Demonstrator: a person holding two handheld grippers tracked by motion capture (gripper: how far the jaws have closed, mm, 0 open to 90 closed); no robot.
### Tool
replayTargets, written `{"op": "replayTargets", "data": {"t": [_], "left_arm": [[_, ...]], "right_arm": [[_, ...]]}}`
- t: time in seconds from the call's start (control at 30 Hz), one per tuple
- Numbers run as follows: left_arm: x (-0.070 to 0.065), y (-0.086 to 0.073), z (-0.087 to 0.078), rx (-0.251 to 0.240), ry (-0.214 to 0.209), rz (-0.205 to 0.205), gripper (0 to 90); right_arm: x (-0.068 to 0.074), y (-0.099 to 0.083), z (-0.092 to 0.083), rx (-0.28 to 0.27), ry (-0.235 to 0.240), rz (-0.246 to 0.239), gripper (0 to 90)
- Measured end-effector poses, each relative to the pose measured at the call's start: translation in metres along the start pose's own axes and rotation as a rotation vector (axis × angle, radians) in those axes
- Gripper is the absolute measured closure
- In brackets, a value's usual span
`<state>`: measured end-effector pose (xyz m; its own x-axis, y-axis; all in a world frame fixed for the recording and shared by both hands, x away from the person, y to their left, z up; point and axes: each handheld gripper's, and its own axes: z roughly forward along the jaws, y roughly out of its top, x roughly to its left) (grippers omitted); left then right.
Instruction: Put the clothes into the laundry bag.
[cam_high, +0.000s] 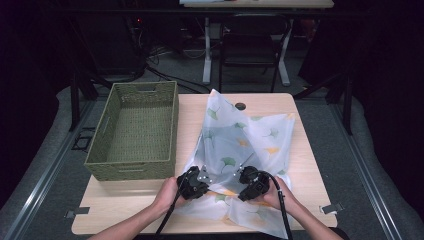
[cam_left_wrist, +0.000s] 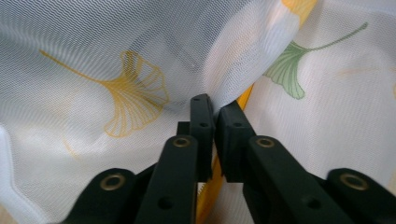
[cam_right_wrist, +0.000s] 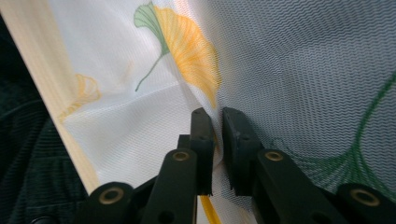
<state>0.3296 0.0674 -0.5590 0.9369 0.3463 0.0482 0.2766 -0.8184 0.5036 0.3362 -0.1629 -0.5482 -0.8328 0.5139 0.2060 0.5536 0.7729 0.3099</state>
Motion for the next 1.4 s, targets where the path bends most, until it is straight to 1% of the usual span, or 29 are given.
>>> {"op": "replayTargets", "data": {"t": [0.1,0.13,0.23,0.27,0.3,0.43,0.47,0.53,0.57,0.6,0.63,0.67,0.7,0.77,0.8,0.83,0.87,0.93,0.97,1.0,1.03,1.07,1.1,1.13,1.17,1.2,1.23,1.33,1.4], "left_arm": [[0.002,-0.001,-0.005,-0.007,-0.011,-0.009,75.7],[0.002,-0.001,-0.006,-0.011,-0.018,-0.018,73.0],[0.003,-0.002,-0.012,-0.034,-0.013,-0.016,68.6],[0.003,-0.002,-0.014,-0.038,-0.010,-0.027,67.2],[0.005,-0.002,-0.015,-0.042,-0.020,-0.032,63.2],[0.006,-0.003,-0.020,-0.066,-0.001,-0.049,54.8],[0.007,-0.003,-0.020,-0.061,-0.001,-0.048,55.3],[0.006,-0.004,-0.018,-0.058,0.034,-0.053,56.1],[0.005,-0.005,-0.017,-0.059,0.046,-0.051,59.8],[0.004,-0.005,-0.017,-0.066,0.062,-0.047,63.4],[0.002,-0.005,-0.016,-0.080,0.066,-0.034,69.6],[0.001,-0.005,-0.015,-0.076,0.065,-0.028,74.8],[0.000,-0.004,-0.013,-0.068,0.065,-0.020,82.7],[0.000,-0.004,-0.010,-0.060,0.063,-0.020,84.5],[0.001,-0.004,-0.008,-0.063,0.063,-0.028,87.9],[0.001,-0.004,-0.007,-0.068,0.055,-0.034,89.6],[0.002,-0.004,-0.008,-0.072,0.051,-0.035,89.7],[0.003,-0.003,-0.011,-0.088,0.029,-0.033,89.9],[0.004,-0.003,-0.015,-0.100,0.024,-0.032,89.9],[0.005,-0.002,-0.018,-0.099,0.000,-0.028,90.0],[0.005,-0.002,-0.020,-0.108,-0.007,-0.025,90.0],[0.004,-0.002,-0.022,-0.112,-0.011,-0.022,90.0],[0.003,-0.002,-0.023,-0.096,-0.037,-0.006,90.0],[0.003,-0.003,-0.024,-0.096,-0.042,-0.001,90.0],[0.002,-0.003,-0.024,-0.089,-0.053,0.004,90.0],[0.003,-0.003,-0.023,-0.075,-0.079,0.013,90.0],[0.003,-0.004,-0.022,-0.071,-0.077,0.013,90.0],[0.002,-0.007,-0.016,-0.027,-0.089,0.015,90.0],[0.002,-0.007,-0.013,-0.010,-0.100,0.027,90.0]], "right_arm": [[0.000,0.000,-0.005,-0.017,0.021,-0.008,76.9],[0.000,0.000,-0.007,-0.025,0.030,-0.017,73.2],[0.001,0.000,-0.013,-0.050,0.039,-0.029,67.3],[0.002,0.000,-0.015,-0.063,0.042,-0.029,65.0],[0.001,0.000,-0.017,-0.068,0.044,-0.035,62.7],[0.001,0.000,-0.027,-0.115,0.061,-0.048,53.2],[0.002,0.000,-0.031,-0.137,0.064,-0.046,50.6],[0.002,0.000,-0.036,-0.162,0.053,-0.057,46.4],[0.002,0.000,-0.037,-0.175,0.052,-0.060,44.3],[0.003,0.000,-0.038,-0.178,0.040,-0.053,44.7],[0.003,0.000,-0.038,-0.178,0.035,-0.058,46.8],[0.005,0.001,-0.037,-0.175,0.026,-0.063,50.3],[0.006,0.001,-0.036,-0.169,0.019,-0.069,55.3],[0.009,0.002,-0.033,-0.152,-0.011,-0.068,63.9],[0.010,0.002,-0.031,-0.148,-0.024,-0.081,72.8],[0.011,0.002,-0.029,-0.144,-0.052,-0.075,77.1],[0.011,0.002,-0.027,-0.132,-0.060,-0.075,82.9],[0.011,0.002,-0.026,-0.132,-0.059,-0.079,87.9],[0.011,0.002,-0.028,-0.134,-0.056,-0.078,89.4],[0.011,0.001,-0.030,-0.144,-0.046,-0.074,89.9],[0.010,0.001,-0.034,-0.153,-0.020,-0.065,90.0],[0.010,0.001,-0.034,-0.153,-0.020,-0.065,90.0],[0.009,0.000,-0.035,-0.154,-0.017,-0.074,90.0],[0.010,0.000,-0.035,-0.148,-0.010,-0.074,90.0],[0.009,0.000,-0.034,-0.133,-0.004,-0.084,90.0],[0.010,0.000,-0.033,-0.126,0.000,-0.081,90.0],[0.010,0.000,-0.031,-0.117,0.005,-0.083,90.0],[0.011,0.000,-0.023,-0.066,0.005,-0.091,90.0],[0.010,-0.001,-0.017,-0.031,0.002,-0.087,90.0]]}}
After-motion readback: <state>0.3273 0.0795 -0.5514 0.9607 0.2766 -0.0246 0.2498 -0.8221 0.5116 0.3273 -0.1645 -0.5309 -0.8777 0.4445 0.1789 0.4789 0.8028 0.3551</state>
